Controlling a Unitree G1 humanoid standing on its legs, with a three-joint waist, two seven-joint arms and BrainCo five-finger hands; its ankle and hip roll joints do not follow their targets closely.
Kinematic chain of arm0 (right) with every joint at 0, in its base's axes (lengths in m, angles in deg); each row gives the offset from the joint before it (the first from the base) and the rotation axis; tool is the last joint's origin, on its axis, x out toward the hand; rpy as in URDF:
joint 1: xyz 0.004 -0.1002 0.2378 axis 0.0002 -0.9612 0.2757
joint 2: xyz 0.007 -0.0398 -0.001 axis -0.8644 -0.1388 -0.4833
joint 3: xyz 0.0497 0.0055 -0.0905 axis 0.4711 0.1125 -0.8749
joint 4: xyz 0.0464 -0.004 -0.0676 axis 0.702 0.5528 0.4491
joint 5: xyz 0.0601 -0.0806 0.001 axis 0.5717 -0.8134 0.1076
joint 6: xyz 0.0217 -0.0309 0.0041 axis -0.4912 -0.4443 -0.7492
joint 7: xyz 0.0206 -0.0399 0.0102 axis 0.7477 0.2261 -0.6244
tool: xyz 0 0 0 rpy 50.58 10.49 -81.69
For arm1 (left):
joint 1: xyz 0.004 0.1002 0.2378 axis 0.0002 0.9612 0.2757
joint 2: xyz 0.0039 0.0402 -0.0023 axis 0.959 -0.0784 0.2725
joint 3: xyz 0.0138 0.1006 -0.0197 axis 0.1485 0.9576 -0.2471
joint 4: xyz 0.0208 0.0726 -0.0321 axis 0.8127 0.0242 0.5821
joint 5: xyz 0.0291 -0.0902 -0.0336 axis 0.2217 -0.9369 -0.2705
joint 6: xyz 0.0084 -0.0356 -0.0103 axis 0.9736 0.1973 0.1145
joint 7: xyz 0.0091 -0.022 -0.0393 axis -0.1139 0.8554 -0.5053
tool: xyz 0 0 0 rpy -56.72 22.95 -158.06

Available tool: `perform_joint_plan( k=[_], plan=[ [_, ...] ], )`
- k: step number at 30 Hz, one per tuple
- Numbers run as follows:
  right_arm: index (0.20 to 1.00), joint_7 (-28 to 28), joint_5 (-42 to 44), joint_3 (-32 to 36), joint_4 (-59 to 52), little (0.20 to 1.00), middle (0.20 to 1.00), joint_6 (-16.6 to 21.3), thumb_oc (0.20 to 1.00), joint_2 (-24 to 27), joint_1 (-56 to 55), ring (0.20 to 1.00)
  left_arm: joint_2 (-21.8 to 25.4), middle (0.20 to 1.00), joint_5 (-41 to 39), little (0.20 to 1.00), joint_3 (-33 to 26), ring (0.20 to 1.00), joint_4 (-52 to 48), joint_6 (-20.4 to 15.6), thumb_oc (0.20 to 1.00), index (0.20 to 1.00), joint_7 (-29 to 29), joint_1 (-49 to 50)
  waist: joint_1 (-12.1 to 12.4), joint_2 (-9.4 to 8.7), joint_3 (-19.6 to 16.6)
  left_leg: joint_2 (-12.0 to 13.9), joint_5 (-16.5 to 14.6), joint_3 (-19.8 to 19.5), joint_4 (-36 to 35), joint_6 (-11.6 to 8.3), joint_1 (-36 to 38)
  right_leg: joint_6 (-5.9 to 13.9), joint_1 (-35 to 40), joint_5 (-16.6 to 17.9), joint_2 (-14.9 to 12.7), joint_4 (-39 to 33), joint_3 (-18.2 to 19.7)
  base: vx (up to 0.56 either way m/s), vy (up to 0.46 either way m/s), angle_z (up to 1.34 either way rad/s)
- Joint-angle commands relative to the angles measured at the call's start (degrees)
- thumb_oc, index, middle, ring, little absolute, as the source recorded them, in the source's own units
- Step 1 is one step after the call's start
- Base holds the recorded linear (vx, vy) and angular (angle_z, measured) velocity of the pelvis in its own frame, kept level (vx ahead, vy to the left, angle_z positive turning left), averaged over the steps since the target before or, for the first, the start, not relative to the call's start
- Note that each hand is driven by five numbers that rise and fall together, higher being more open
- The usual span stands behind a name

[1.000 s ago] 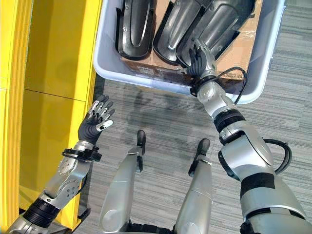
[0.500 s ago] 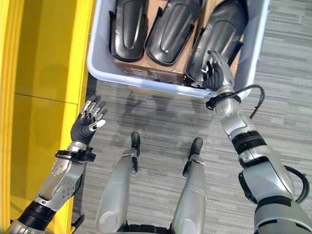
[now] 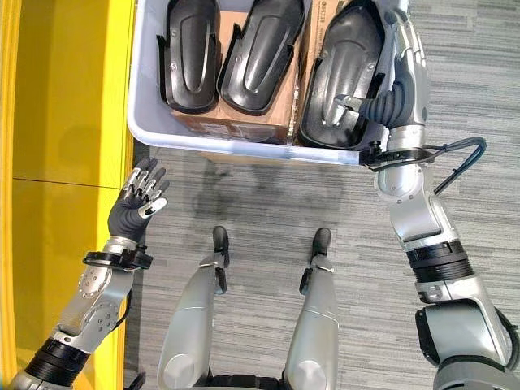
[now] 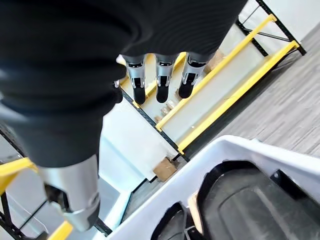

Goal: Move parts from the plastic box to the shelf.

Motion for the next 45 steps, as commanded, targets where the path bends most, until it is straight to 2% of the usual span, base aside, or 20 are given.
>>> perform_joint_plan(
  k=[1,11,22,32,45],
  plan=[
    [1.0,2.0,-0.6,3.0,-1.2,1.0,1.0,3.0,1.0,-0.3,-0.9,1.0,1.7,1.0,1.2,1.0,-1.2,1.0,-5.4,-2.3,1.0,1.0,1.2,3.3,0.5,0.1,-2.3,1.3,-3.9,-1.8,1.8,-0.31,0.6,0.97,4.7,-2.8,-0.2,1.7,0.4,0.0,0.0,0.0],
    [1.0,5.8,8.6,3.4,6.8,1.0,1.0,4.3,1.0,-7.7,0.3,1.0,1.2,1.0,1.3,1.0,-0.3,1.0,-4.7,-2.5,1.0,1.0,0.2,3.1,0.7,0.76,-2.5,1.3,-3.9,-1.5,2.1,-0.26,0.2,0.87,4.3,-2.7,-0.1,1.8,0.6,0.0,0.0,0.0],
    [1.0,7.3,14.8,2.3,14.2,1.0,1.0,5.0,1.0,-11.9,2.5,1.0,1.8,1.0,1.6,1.0,0.7,1.0,-4.3,-2.6,1.0,1.0,-0.5,2.8,1.2,1.25,-1.7,1.0,-3.9,-1.5,2.7,-0.15,-0.7,0.77,4.0,-2.4,-0.3,1.9,0.6,0.0,0.0,0.0],
    [1.0,7.1,18.9,0.7,22.4,1.0,1.0,5.0,1.0,-12.3,6.6,1.0,2.4,1.0,1.6,1.0,1.3,1.0,-4.2,-2.8,1.0,1.0,-0.6,2.8,1.8,1.77,-1.2,1.0,-3.8,-1.5,2.8,-0.17,-1.2,0.61,3.5,-2.4,-0.2,2.1,0.8,0.0,0.0,0.0],
    [1.0,5.7,29.6,-1.4,40.0,1.0,1.0,5.9,1.0,-12.2,17.0,1.0,3.6,1.0,0.5,1.0,3.0,1.0,-4.2,-2.9,1.0,1.0,-0.4,2.1,2.9,2.65,-0.4,1.0,-3.5,-1.6,2.9,-0.27,-1.7,0.45,2.9,-2.5,0.0,2.5,0.7,0.0,0.0,0.0]
  ],
)
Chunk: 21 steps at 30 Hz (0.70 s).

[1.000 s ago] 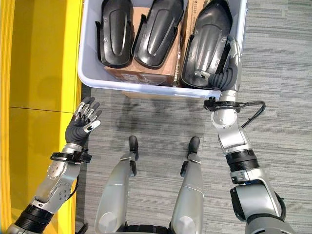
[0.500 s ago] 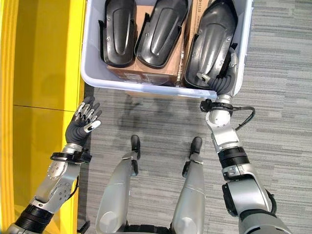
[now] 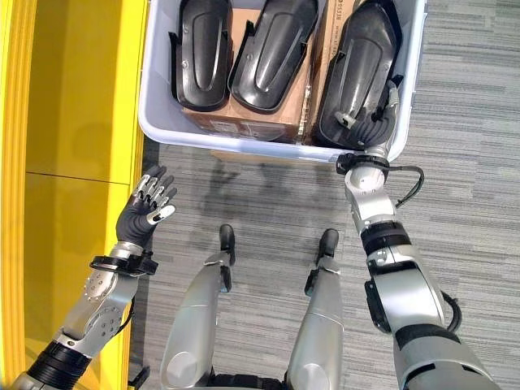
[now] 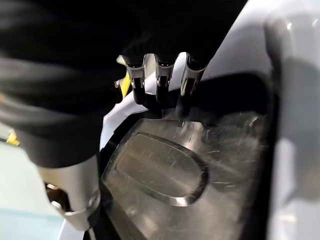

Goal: Move parts from the plastic box to the shelf.

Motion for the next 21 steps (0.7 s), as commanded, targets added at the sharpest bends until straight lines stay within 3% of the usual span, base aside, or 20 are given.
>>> perform_joint_plan(
  k=[1,10,15,16,17,18,19,21],
  plan=[
    [1.0,-0.6,3.6,-1.0,1.3,1.0,1.0,2.5,1.0,1.0,2.3,1.0,2.8,1.0,0.0,1.0,0.6,1.0,-4.4,-2.9,1.0,1.0,-0.1,1.3,0.6,0.95,-0.5,1.1,-3.5,-2.1,2.7,-0.21,-1.3,0.48,3.2,-2.5,0.4,2.7,0.7,0.0,0.0,0.0],
    [1.0,-1.5,7.1,-3.5,9.0,1.0,1.0,2.4,1.0,1.3,7.6,1.0,3.1,1.0,-0.3,1.0,1.7,1.0,-4.4,-2.9,1.0,1.0,-0.4,0.5,1.2,1.17,0.2,1.1,-3.3,-2.3,2.7,-0.16,-1.5,0.4,3.2,-2.6,0.5,2.9,0.4,0.0,0.0,0.0],
    [1.0,-2.6,5.4,-6.8,12.2,1.0,1.0,1.0,1.0,1.7,10.2,1.0,3.4,1.0,-0.3,1.0,2.1,1.0,-4.7,-2.8,1.0,1.0,-0.5,0.1,1.6,1.21,0.2,0.8,-3.3,-2.4,2.5,-0.05,-1.6,0.43,3.2,-2.5,0.3,2.9,0.1,0.02,-0.001,0.0],
    [1.0,-2.8,5.0,-7.3,13.0,1.0,1.0,0.7,1.0,1.6,10.5,1.0,3.5,1.0,-0.3,1.0,2.3,1.0,-4.7,-2.8,1.0,1.0,-0.5,0.1,1.8,1.24,0.1,0.8,-4.9,-2.7,2.9,-0.43,-1.0,0.77,3.7,-4.0,0.3,3.4,0.1,0.0,0.0,0.0],
    [1.0,-2.8,5.1,-7.3,13.0,1.0,1.0,0.7,1.0,1.6,10.6,1.0,3.5,1.0,-0.3,1.0,2.2,1.0,-4.7,-2.8,1.0,1.0,-0.5,0.0,1.8,1.29,0.4,0.7,-3.3,-2.4,2.8,-0.05,-1.7,0.42,3.2,-2.6,0.3,3.0,0.0,0.09,0.003,0.04],
    [1.0,-2.9,4.4,-8.2,14.2,1.0,1.0,0.4,1.0,1.6,11.2,1.0,3.5,1.0,-0.3,1.0,2.4,1.0,-4.9,-2.9,1.0,1.0,-0.6,0.0,2.0,1.24,0.2,0.7,-4.9,-2.7,3.0,-0.42,-1.1,0.78,3.7,-3.9,0.3,3.3,0.1,-0.08,0.013,0.08],
    [1.0,-3.2,3.7,-9.0,15.0,1.0,1.0,0.1,1.0,1.7,11.7,1.0,3.6,1.0,-0.3,1.0,2.4,1.0,-4.9,-2.9,1.0,1.0,-0.6,-0.2,2.0,1.26,0.5,0.6,-3.4,-2.4,2.8,-0.03,-1.8,0.45,3.2,-2.5,0.3,3.0,0.0,0.09,-0.007,0.1],
    [1.0,-3.4,1.9,-10.5,16.1,1.0,1.0,-0.6,1.0,1.9,12.5,1.0,3.7,1.0,-0.2,1.0,2.5,1.0,-4.9,-3.0,1.0,1.0,-0.7,-0.2,2.3,1.19,0.3,0.5,-5.0,-2.8,3.4,-0.38,-1.5,0.81,3.6,-3.9,0.3,3.5,-0.1,0.04,-0.003,0.07]
  ],
)
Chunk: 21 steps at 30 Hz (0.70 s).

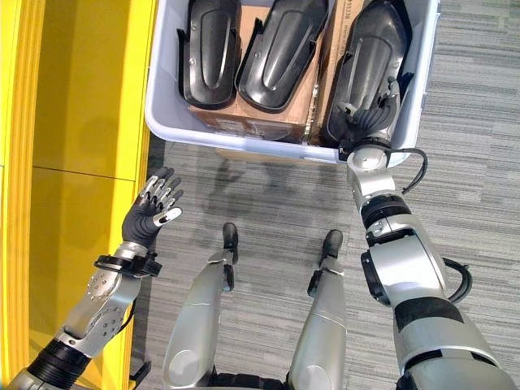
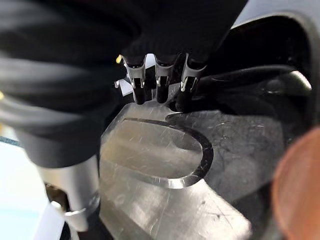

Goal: Move parts from the plastic box to the shelf.

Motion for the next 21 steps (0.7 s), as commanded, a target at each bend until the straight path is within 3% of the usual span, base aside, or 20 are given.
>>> perform_joint_plan(
  k=[1,10,17,21],
  plan=[
    [1.0,-1.7,-3.9,-2.8,1.1,1.0,1.0,-0.8,1.0,0.9,2.5,1.0,2.9,1.0,-0.1,1.0,-0.1,1.0,-5.1,-3.0,1.0,1.0,-0.6,0.7,1.6,0.93,0.2,0.8,-5.8,-1.6,3.6,0.58,-1.2,0.63,3.8,-3.5,0.2,2.4,0.4,0.0,0.0,0.0],
    [1.0,-2.1,-14.5,-10.3,3.3,1.0,1.0,-3.7,1.0,0.5,5.7,1.0,3.0,1.0,0.0,1.0,-0.6,1.0,-6.1,-3.5,1.0,1.0,-1.0,1.0,2.2,0.93,0.5,0.7,-5.8,-1.9,4.2,0.67,-2.3,0.49,3.3,-3.4,0.2,2.5,0.3,0.0,0.002,0.01],
    [1.0,-4.9,-36.3,-22.3,4.7,1.0,1.0,-7.7,1.0,2.0,8.1,1.0,3.0,1.0,0.8,1.0,-1.4,1.0,-6.3,-4.2,1.0,1.0,-0.4,1.3,3.3,0.89,0.7,0.2,-5.4,-2.5,4.5,0.58,-3.7,0.56,2.6,-3.4,0.1,3.1,-0.1,-0.01,0.013,0.09],
    [1.0,-5.5,-40.7,-24.3,4.2,1.0,1.0,-8.3,1.0,3.2,8.5,1.0,2.4,1.0,1.0,1.0,-1.7,1.0,-5.7,-4.2,1.0,1.0,-0.2,0.8,3.4,0.77,0.6,0.1,-5.4,-2.5,4.6,0.59,-3.8,0.54,2.4,-3.4,0.0,3.1,-0.1,0.0,0.007,0.05]
  ],
)
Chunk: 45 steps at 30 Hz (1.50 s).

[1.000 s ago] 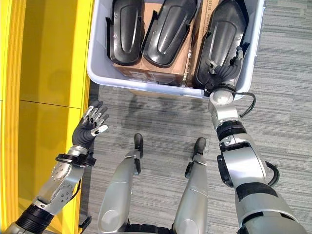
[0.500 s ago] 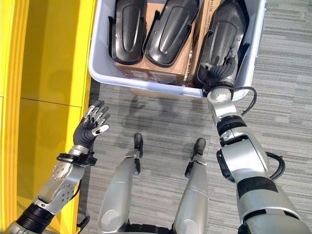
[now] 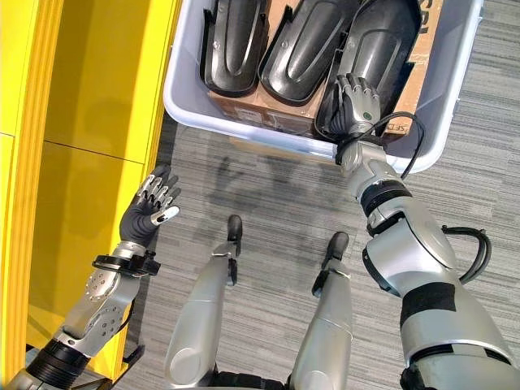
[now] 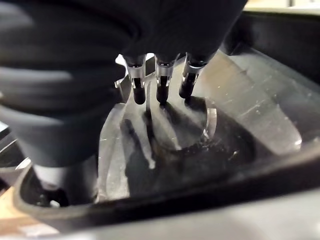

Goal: Move parts from the plastic box to the shelf.

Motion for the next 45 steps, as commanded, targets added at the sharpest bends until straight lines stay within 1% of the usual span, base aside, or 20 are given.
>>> perform_joint_plan(
  k=[1,6,8,9,10,12,15,20,21,24,29,30,31,33,34,35,36,37,42,45],
  plan=[
    [1.0,-0.8,-3.7,-1.5,-0.6,1.0,1.0,-0.3,1.0,1.0,2.0,1.0,2.3,1.0,0.9,1.0,-1.3,1.0,-5.4,-3.5,1.0,1.0,0.4,0.7,0.5,0.67,0.7,0.9,-5.8,-0.8,3.2,0.53,-0.7,1.01,4.2,-2.5,1.0,1.1,1.3,0.0,0.0,0.0],
    [1.0,-1.2,-7.7,-3.6,-4.8,1.0,1.0,-0.5,1.0,3.5,2.8,1.0,1.8,1.0,1.3,1.0,-1.7,1.0,-5.0,-3.6,1.0,1.0,0.5,0.5,0.1,0.3,0.7,1.0,-5.8,-0.7,3.3,0.48,-0.8,0.99,3.9,-2.5,1.1,1.4,1.4,0.0,0.0,0.0],
    [1.0,-1.8,-9.9,-4.3,-10.3,1.0,1.0,-0.5,1.0,6.8,2.7,1.0,1.6,1.0,1.4,1.0,-2.4,1.0,-4.9,-3.5,1.0,1.0,0.9,0.9,-0.3,-0.04,0.7,1.1,-5.9,-0.8,3.5,0.4,-0.7,0.94,3.9,-2.7,1.1,1.5,1.6,-0.05,0.01,0.0],
    [1.0,-1.9,-10.7,-3.9,-15.2,1.0,1.0,-0.4,1.0,9.6,2.1,1.0,1.6,1.0,1.6,1.0,-3.0,1.0,-5.0,-3.5,1.0,1.0,0.9,1.2,-0.6,-0.31,0.7,1.2,-4.2,-0.6,3.2,0.77,-1.4,0.56,3.2,-1.2,1.1,1.1,1.5,-0.09,0.016,0.0],
    [1.0,-2.0,-11.5,-2.8,-21.5,1.0,1.0,-0.5,1.0,12.7,1.4,1.0,1.4,1.0,1.7,1.0,-3.9,1.0,-4.9,-3.3,1.0,1.0,0.8,1.8,-1.1,-0.65,0.7,1.3,-4.2,-0.6,3.1,0.71,-1.3,0.59,3.3,-1.1,1.1,1.0,1.5,-0.08,0.019,0.0],
    [1.0,-2.1,-12.2,-1.9,-23.9,1.0,1.0,-0.9,1.0,14.1,0.8,1.0,1.2,1.0,1.7,1.0,-4.1,1.0,-4.8,-3.2,1.0,1.0,0.8,2.0,-1.2,-0.78,0.7,1.4,-4.3,-0.5,3.1,0.71,-1.2,0.59,3.3,-1.1,1.1,1.0,1.5,0.0,0.0,0.0],
    [1.0,-2.4,-16.7,4.2,-37.8,1.0,1.0,-2.2,1.0,19.7,-3.4,1.0,0.5,1.0,2.1,1.0,-5.9,1.0,-4.9,-2.3,1.0,1.0,0.7,3.0,-2.3,-1.47,0.7,1.5,-4.6,-0.4,3.2,0.73,-1.1,0.59,3.5,-1.2,1.3,0.9,1.5,0.0,-0.001,-0.03],
    [1.0,-1.3,-18.2,13.8,-50.1,1.0,1.0,-1.8,1.0,21.6,-10.3,1.0,0.3,1.0,2.5,1.0,-7.2,1.0,-5.5,-2.0,1.0,1.0,0.8,3.9,-3.2,-1.8,0.7,1.6,-4.9,-0.5,3.4,0.78,-1.0,0.6,3.6,-1.5,1.3,1.1,1.6,0.0,-0.001,-0.01],
    [1.0,-1.5,-18.3,14.3,-50.5,1.0,1.0,-1.9,1.0,21.7,-10.8,1.0,0.5,1.0,2.5,1.0,-7.1,1.0,-5.6,-2.0,1.0,1.0,0.8,3.9,-3.0,-1.89,0.7,1.6,-4.9,-0.5,3.4,0.79,-0.9,0.61,3.7,-1.5,1.2,1.1,1.6,-0.01,-0.007,-0.04],
    [1.0,-0.9,-17.5,20.8,-57.9,1.0,1.0,-0.2,1.0,20.5,-16.8,1.0,0.4,1.0,2.8,1.0,-7.9,1.0,-6.2,-1.7,1.0,1.0,0.9,4.9,-3.5,-2.19,0.7,1.5,-5.1,-0.4,3.7,0.96,-0.8,0.59,3.7,-1.5,1.4,1.2,1.7,-0.01,-0.006,-0.04],
    [1.0,0.6,-14.8,24.4,-59.2,1.0,1.0,0.9,1.0,17.3,-20.4,1.0,0.5,1.0,3.0,1.0,-8.1,1.0,-6.6,-2.1,1.0,1.0,1.1,5.7,-3.7,-2.19,0.5,1.6,-5.1,-0.3,3.6,1.08,-0.9,0.54,3.7,-1.6,1.5,1.2,1.8,0.0,-0.002,-0.01],
    [1.0,1.8,-12.9,25.7,-57.8,1.0,1.0,0.5,1.0,15.3,-21.1,1.0,0.3,1.0,2.9,1.0,-7.9,1.0,-6.7,-2.2,1.0,1.0,0.9,5.8,-3.7,-2.08,0.5,1.6,-5.0,-0.4,3.7,1.12,-0.9,0.49,3.6,-1.6,1.5,1.3,1.8,0.0,0.0,0.0],
    [1.0,1.9,-12.9,25.7,-57.8,1.0,1.0,0.6,1.0,15.3,-21.1,1.0,0.4,1.0,2.9,1.0,-7.9,1.0,-6.7,-2.2,1.0,1.0,0.9,5.8,-3.7,-2.14,0.5,1.6,-5.0,-0.3,3.7,1.12,-0.9,0.49,3.6,-1.6,1.5,1.3,1.9,0.0,0.0,0.0],
    [1.0,5.2,-8.0,27.7,-54.4,1.0,1.0,0.5,1.0,10.8,-22.0,1.0,0.0,1.0,2.7,1.0,-7.5,1.0,-6.4,-2.6,1.0,1.0,0.0,5.6,-3.7,-2.12,0.5,1.6,-5.0,-0.3,3.8,1.21,-1.0,0.46,3.5,-1.5,1.6,1.4,1.9,0.0,0.0,0.0],
    [1.0,5.2,-7.9,27.7,-54.3,1.0,1.0,0.5,1.0,10.7,-22.0,1.0,0.0,1.0,2.7,1.0,-7.5,1.0,-6.4,-2.6,1.0,1.0,0.0,5.6,-3.6,-2.2,0.5,1.6,-5.0,-0.3,3.8,1.21,-1.0,0.46,3.5,-1.5,1.6,1.4,1.9,0.0,0.0,0.0],
    [1.0,7.4,-4.2,28.8,-52.2,1.0,1.0,0.9,1.0,7.3,-22.5,1.0,-0.3,1.0,2.6,1.0,-7.0,1.0,-5.8,-2.8,1.0,1.0,-0.6,5.1,-3.7,-2.24,0.4,1.6,-5.0,-0.2,3.7,1.22,-0.9,0.42,3.7,-1.4,1.7,1.1,1.9,0.0,0.0,0.0],
    [1.0,7.5,-4.2,28.8,-52.1,1.0,1.0,1.0,1.0,7.2,-22.4,1.0,-0.3,1.0,2.7,1.0,-7.0,1.0,-5.7,-2.9,1.0,1.0,-0.7,5.1,-3.6,-2.3,0.4,1.7,-5.0,-0.2,3.7,1.22,-0.9,0.42,3.7,-1.4,1.7,1.1,1.9,0.0,0.0,0.0],
    [1.0,8.3,-1.4,29.1,-49.7,1.0,1.0,1.1,1.0,4.2,-22.5,1.0,-0.3,1.0,2.7,1.0,-6.4,1.0,-5.4,-2.9,1.0,1.0,-1.0,4.5,-3.7,-2.24,0.4,1.7,-5.0,-0.1,3.7,1.26,-0.9,0.42,3.7,-1.4,1.7,1.0,1.8,0.0,0.0,0.0],
    [1.0,10.6,3.7,29.2,-45.6,1.0,1.0,1.3,1.0,-0.9,-22.3,1.0,-0.1,1.0,2.8,1.0,-5.9,1.0,-5.2,-3.0,1.0,1.0,-2.1,4.5,-3.8,-2.17,0.3,1.8,-4.8,-0.2,3.5,1.23,-1.2,0.26,3.6,-1.3,1.8,0.8,1.8,0.0,-0.002,-0.01],
    [1.0,11.5,5.4,29.0,-43.4,1.0,1.0,1.3,1.0,-1.8,-21.6,1.0,0.4,1.0,2.8,1.0,-5.9,1.0,-5.4,-3.0,1.0,1.0,-2.4,5.0,-3.7,-2.18,0.1,1.7,-4.7,-0.3,3.4,1.18,-1.3,0.27,3.6,-1.2,1.8,0.7,1.8,0.0,0.0,0.0]
  ],
)
